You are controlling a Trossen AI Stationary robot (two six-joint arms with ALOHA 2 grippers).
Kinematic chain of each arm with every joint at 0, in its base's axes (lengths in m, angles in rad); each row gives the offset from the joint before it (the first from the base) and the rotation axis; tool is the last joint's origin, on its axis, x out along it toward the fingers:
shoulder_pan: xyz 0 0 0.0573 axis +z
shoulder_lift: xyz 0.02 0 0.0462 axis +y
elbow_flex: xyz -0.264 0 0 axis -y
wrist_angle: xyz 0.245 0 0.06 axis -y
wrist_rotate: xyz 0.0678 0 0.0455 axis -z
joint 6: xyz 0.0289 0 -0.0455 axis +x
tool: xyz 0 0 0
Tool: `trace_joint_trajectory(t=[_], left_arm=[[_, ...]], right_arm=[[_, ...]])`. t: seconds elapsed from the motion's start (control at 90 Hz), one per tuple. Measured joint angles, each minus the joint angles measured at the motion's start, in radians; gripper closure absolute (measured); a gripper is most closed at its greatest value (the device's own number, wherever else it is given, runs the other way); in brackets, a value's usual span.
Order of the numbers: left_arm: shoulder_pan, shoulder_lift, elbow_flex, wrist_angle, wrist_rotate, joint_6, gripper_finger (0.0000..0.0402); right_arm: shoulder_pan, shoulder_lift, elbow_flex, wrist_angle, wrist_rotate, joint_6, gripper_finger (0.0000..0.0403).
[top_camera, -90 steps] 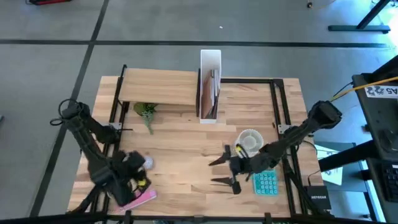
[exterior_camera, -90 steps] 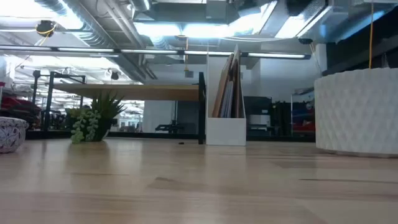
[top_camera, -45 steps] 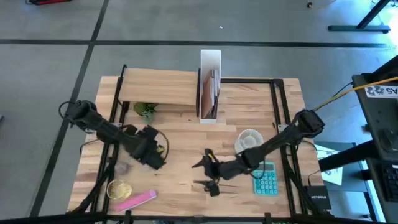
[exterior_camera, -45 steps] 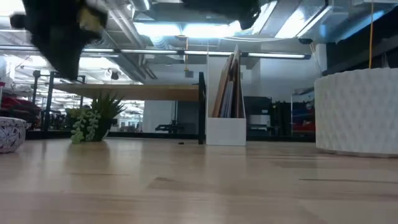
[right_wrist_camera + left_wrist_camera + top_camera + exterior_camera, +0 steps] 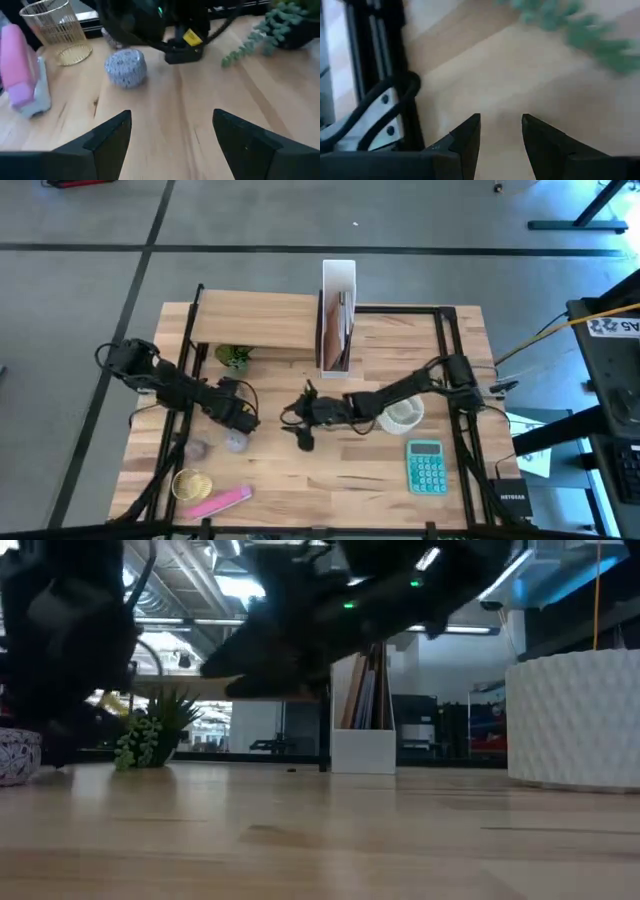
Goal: Stock shelves
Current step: Remove the plant pot from under the shelf
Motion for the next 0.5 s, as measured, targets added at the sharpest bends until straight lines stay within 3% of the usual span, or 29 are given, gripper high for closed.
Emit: trace_joint_trajectory(t=[0.244,0.344,0.5], left_arm=[[-0.047,-0.012,-0.022,0.006,-0.192,-0.142,0.0274],[-0.05,-0.012,-0.039,0.014,-0.25,-0.189,0.0274],[-0.039,-0.011,-0.053,-0.008,-0.39,-0.396,0.0274]], right_arm=[[-0.065,0.162,0.266,-0.253,0.067,-0.035,0.0139],[-0.091,0.192,0.3,-0.323,0.14,-0.035,0.0139],[-0.113,0.209,0.287,-0.392,0.201,-0.03,0.0139]])
